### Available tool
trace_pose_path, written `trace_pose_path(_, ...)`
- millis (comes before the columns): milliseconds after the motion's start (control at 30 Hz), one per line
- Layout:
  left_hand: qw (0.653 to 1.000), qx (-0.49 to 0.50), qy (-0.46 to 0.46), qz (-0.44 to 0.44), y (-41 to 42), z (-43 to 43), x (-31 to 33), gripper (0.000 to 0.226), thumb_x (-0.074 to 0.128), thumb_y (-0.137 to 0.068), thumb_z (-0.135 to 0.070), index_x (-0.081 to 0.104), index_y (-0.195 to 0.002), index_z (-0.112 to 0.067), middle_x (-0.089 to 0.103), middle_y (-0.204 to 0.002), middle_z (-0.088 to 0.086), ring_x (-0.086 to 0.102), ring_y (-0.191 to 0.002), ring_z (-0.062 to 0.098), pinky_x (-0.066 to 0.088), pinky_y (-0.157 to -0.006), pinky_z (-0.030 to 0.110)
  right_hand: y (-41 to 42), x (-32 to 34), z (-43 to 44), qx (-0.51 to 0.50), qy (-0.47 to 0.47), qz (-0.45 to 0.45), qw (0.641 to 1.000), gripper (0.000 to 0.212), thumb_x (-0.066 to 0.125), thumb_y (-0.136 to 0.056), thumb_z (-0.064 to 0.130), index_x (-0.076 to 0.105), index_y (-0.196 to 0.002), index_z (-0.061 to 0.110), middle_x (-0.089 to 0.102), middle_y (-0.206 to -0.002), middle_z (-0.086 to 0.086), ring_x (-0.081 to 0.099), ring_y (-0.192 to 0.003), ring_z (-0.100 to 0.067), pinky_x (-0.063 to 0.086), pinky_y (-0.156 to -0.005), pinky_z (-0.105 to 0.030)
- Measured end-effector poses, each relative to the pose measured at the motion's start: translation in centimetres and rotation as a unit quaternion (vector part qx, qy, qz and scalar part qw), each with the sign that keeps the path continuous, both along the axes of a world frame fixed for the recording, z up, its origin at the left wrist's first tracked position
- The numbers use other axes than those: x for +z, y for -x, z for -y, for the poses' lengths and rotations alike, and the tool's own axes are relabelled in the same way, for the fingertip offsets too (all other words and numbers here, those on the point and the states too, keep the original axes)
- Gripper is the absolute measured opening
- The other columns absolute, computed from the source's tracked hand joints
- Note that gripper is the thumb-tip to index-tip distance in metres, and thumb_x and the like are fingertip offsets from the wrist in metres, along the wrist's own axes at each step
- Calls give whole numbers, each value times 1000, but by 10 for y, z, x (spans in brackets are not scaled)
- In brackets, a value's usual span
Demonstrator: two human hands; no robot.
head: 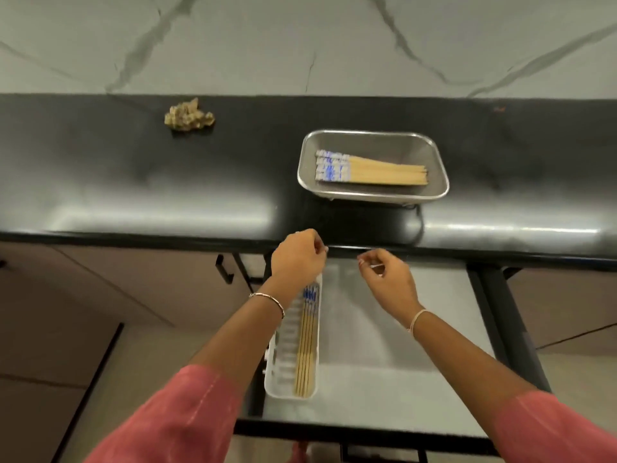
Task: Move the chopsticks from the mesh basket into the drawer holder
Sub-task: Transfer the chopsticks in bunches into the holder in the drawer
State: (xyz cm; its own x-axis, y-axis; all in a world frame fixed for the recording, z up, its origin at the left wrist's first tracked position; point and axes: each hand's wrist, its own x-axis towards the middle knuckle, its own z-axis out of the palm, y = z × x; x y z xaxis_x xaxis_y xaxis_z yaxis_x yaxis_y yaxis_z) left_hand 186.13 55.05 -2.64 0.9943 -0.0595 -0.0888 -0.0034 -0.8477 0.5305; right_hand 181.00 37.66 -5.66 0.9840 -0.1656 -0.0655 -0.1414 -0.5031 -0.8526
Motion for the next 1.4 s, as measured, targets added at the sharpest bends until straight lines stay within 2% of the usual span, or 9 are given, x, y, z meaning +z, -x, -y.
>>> trace_pose_path(133,996,-3,14,87,-45,12,42,15,57,-91,-35,64,-95,-22,67,-89,-3,63,-84,19,54,-75,36,-50,46,24,-19,16,91,996,6,62,-90,29,67,-91,28,72,-88,8,68,-84,-8,56,-80,-28)
trace_pose_path(267,992,-22,5,121,-82,26,61,13,54,-91,-32,63,-94,-23,67,-89,-4,61,-84,19,47,-71,30,-96,78,40,-9,113,129,985,11,61,-89,28,68,-93,20,71,-87,3,65,-80,-14,55,-78,-33)
trace_pose_path(367,991,-43,-9,126,-105,36,62,11,55,-90,-30,63,-92,-23,68,-91,-3,63,-86,20,49,-73,31,-132,85,48,13,152,107,982,12,61,-87,23,67,-97,20,70,-92,3,64,-85,-16,54,-82,-37)
trace_pose_path(467,992,-57,-32,109,-125,40,56,10,57,-89,-26,65,-93,-22,68,-96,-2,64,-90,21,52,-76,34,-161,83,53,57,206,44,976,24,63,-85,21,64,-108,19,68,-105,1,62,-98,-19,49,-88,-33)
trace_pose_path(600,993,-75,-39,87,-145,44,47,11,58,-86,-22,67,-93,-22,70,-95,-1,63,-93,22,52,-75,34,-188,72,55,108,332,7,937,38,66,-80,21,57,-117,18,60,-119,-7,54,-111,-25,46,-96,-38)
trace_pose_path(900,993,-81,-38,81,-161,48,37,15,55,-85,-21,67,-94,-20,70,-94,-1,64,-91,22,54,-77,38,-208,65,43,162,586,68,791,44,68,-78,16,46,-117,13,55,-116,-8,57,-102,-26,49,-78,-36)
trace_pose_path(1000,992,-87,-38,87,-162,48,35,15,54,-85,-21,66,-94,-18,70,-93,0,63,-91,22,54,-78,38,-212,66,42,186,614,73,764,49,67,-79,15,43,-122,11,53,-119,-10,56,-104,-27,49,-79,-36)
trace_pose_path(1167,992,-80,-30,89,-163,44,34,16,54,-86,-19,67,-95,-17,70,-93,3,63,-92,24,53,-76,37,-215,68,41,212,647,90,727,33,50,-91,7,43,-123,8,54,-118,-10,59,-102,-27,49,-74,-35)
trace_pose_path(1400,990,-62,13,126,-162,44,29,17,57,-87,-19,64,-102,-15,67,-102,5,59,-101,24,50,-82,38,-210,74,52,255,639,118,716,25,42,-94,3,48,-118,8,57,-111,-9,62,-93,-26,50,-70,-34)
